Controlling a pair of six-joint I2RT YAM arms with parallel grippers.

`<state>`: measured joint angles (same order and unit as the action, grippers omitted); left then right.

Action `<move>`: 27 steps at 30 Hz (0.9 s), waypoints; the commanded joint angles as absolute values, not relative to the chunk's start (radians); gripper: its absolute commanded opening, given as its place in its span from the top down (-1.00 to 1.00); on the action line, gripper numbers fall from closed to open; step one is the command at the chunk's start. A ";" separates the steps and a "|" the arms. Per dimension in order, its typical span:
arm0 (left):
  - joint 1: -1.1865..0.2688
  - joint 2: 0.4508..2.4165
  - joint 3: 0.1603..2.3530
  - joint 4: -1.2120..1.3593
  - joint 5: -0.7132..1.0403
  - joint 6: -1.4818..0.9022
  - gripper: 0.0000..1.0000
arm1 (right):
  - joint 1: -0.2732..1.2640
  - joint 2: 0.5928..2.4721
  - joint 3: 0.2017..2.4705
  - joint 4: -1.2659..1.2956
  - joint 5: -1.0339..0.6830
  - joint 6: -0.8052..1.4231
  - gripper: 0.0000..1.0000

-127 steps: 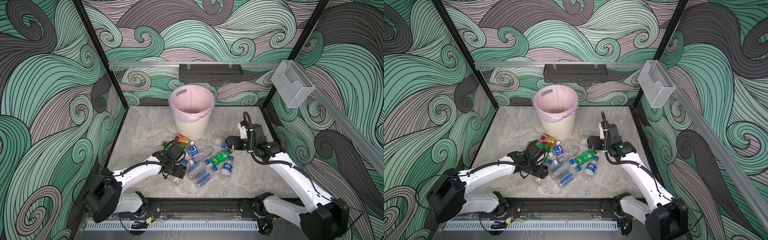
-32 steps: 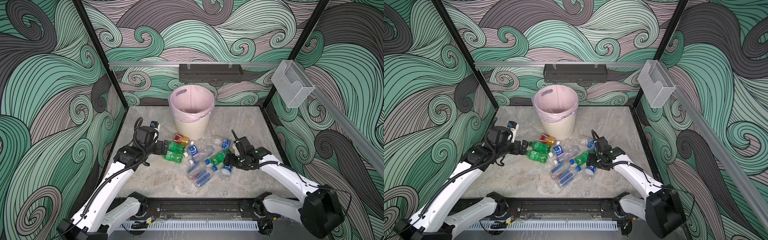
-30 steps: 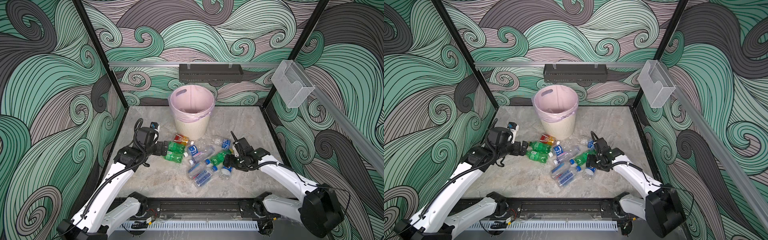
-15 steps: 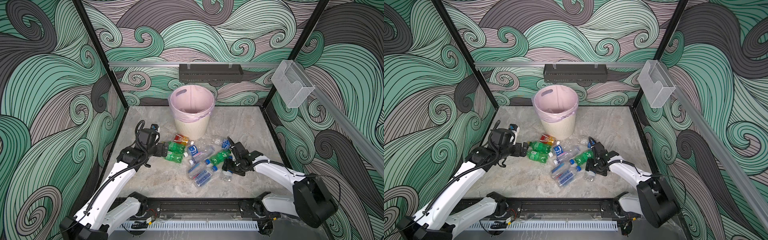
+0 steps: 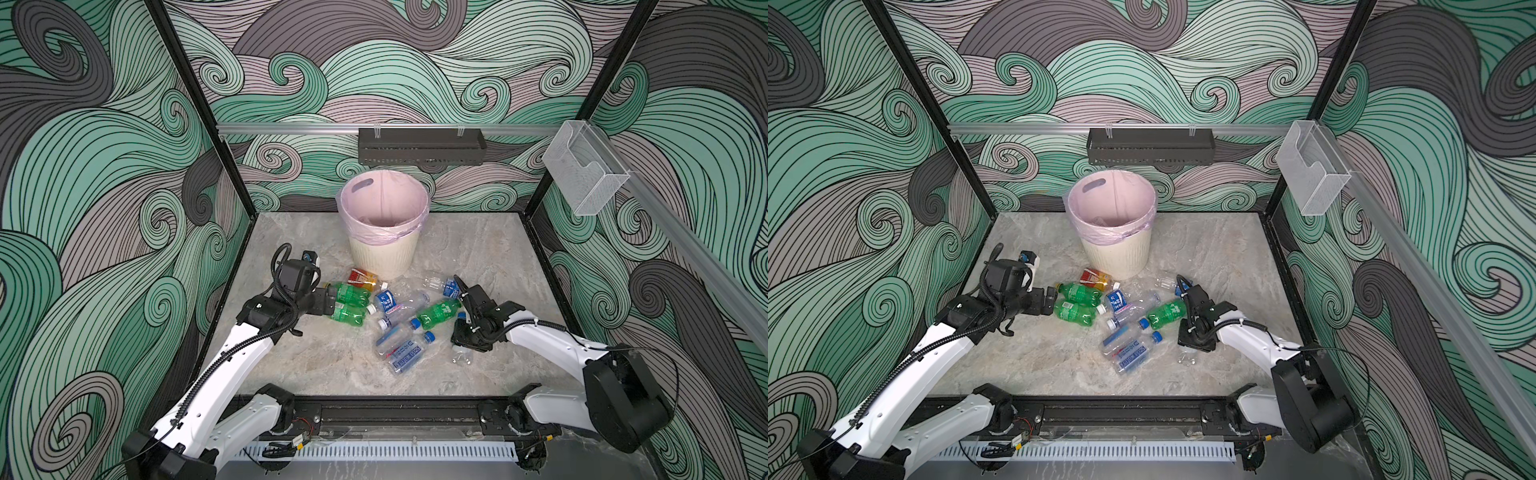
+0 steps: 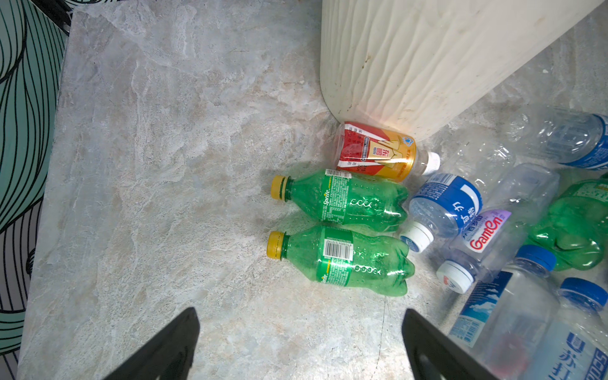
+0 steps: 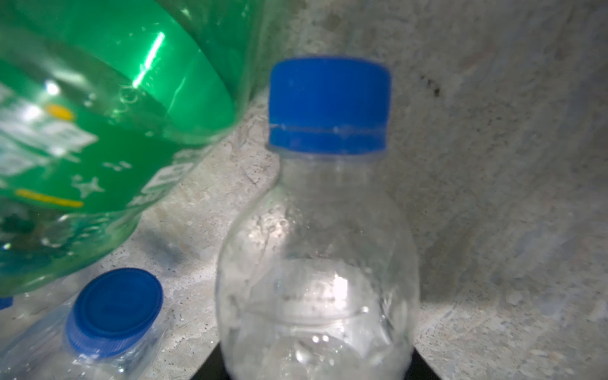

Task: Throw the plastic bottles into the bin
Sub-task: 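Close the right gripper on the clear blue-capped bottle and lift it, then carry the clear bottle over the bin and open the right gripper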

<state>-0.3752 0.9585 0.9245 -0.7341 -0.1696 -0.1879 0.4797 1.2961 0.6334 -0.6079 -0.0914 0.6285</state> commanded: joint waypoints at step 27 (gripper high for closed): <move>-0.366 0.979 0.884 -0.686 -0.210 -0.244 -0.97 | 0.483 1.238 0.927 -0.633 -0.242 0.408 0.08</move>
<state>-0.3740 0.9901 0.8909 -0.6926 -0.1894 -0.2234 0.4797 1.2160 0.8955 -0.6701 -0.1993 0.4332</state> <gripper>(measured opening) 0.986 0.463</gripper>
